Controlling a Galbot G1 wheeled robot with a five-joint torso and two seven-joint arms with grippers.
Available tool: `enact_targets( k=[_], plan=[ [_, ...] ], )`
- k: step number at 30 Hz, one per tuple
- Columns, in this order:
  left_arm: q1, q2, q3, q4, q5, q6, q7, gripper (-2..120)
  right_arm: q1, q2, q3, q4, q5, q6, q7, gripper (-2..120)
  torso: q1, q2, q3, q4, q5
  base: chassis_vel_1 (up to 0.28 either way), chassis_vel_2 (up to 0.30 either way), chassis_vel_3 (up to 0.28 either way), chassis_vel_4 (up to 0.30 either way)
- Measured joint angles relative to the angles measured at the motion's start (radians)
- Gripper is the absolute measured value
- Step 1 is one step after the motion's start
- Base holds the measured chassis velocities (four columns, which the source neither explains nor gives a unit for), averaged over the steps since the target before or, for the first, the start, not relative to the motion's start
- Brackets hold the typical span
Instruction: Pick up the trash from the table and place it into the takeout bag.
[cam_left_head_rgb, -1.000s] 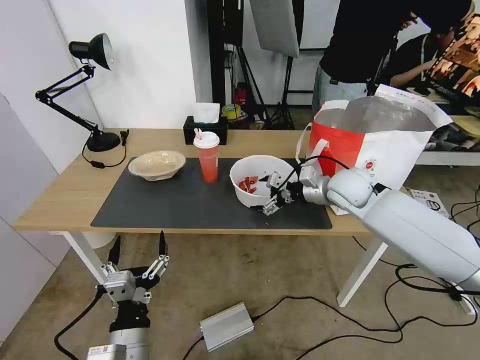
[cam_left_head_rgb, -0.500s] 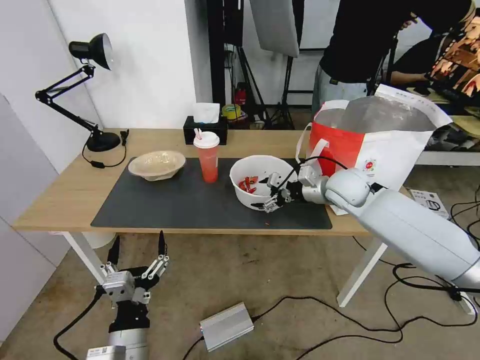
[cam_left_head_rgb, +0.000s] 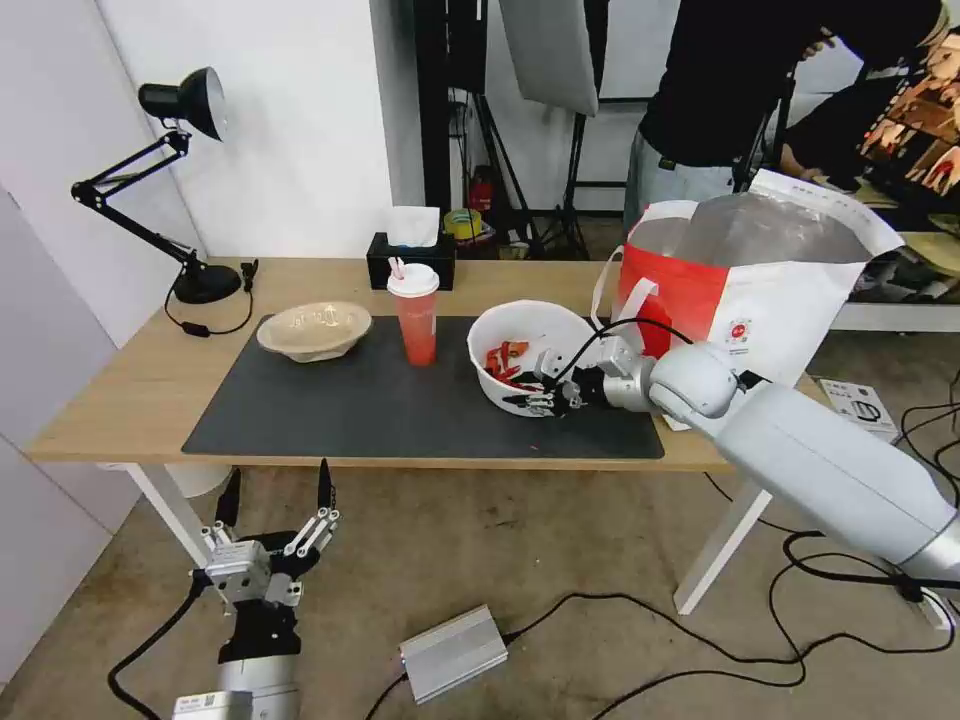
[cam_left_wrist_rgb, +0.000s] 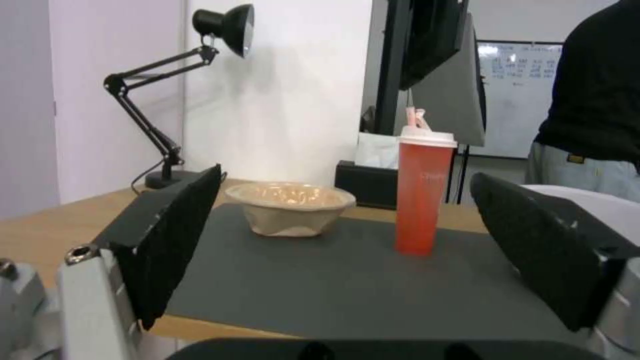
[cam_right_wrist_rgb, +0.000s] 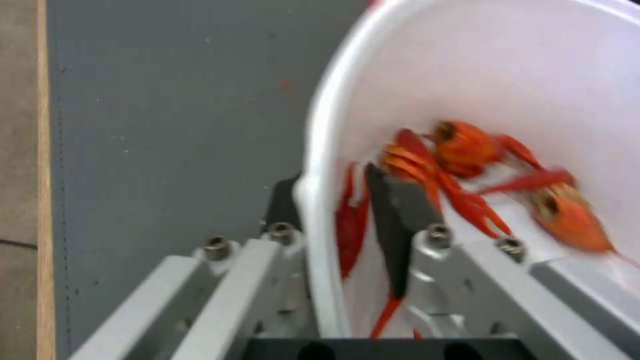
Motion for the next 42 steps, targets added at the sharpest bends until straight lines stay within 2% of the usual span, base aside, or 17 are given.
enact_targets(
  k=[2,4,6,24,42],
  plan=[
    [0.000,0.000,-0.001,-0.001,0.000,-0.001,0.000,100,0.004,0.002,-0.007,-0.003,0.000,-0.001,0.000,14,0.000,0.000,0.000,0.0000,0.0000,0.000,0.000,0.000,0.000],
    [-0.001,0.000,-0.001,-0.005,0.000,-0.003,-0.001,100,0.006,0.006,-0.013,-0.004,0.000,-0.002,0.000,1,0.000,0.000,0.000,-0.0003,0.0000,0.000,0.000,0.000,0.000],
    [-0.001,0.000,-0.001,-0.007,0.000,-0.004,-0.001,100,0.006,0.007,-0.014,-0.004,0.000,-0.002,0.001,0,0.000,0.000,0.000,-0.0002,-0.0002,0.000,0.000,0.000,0.000],
    [-0.004,-0.001,-0.003,-0.012,0.002,-0.008,-0.001,100,0.011,0.004,-0.016,0.012,0.036,-0.004,0.002,0,0.000,0.000,0.000,0.0001,0.0001,0.000,0.000,0.000,0.000],
    [0.000,-0.001,0.002,-0.013,0.003,-0.014,-0.003,100,-0.040,-0.057,0.060,0.150,0.124,0.000,0.017,0,0.000,0.000,0.000,0.0000,-0.0001,0.000,0.000,0.000,0.000]
  ],
)
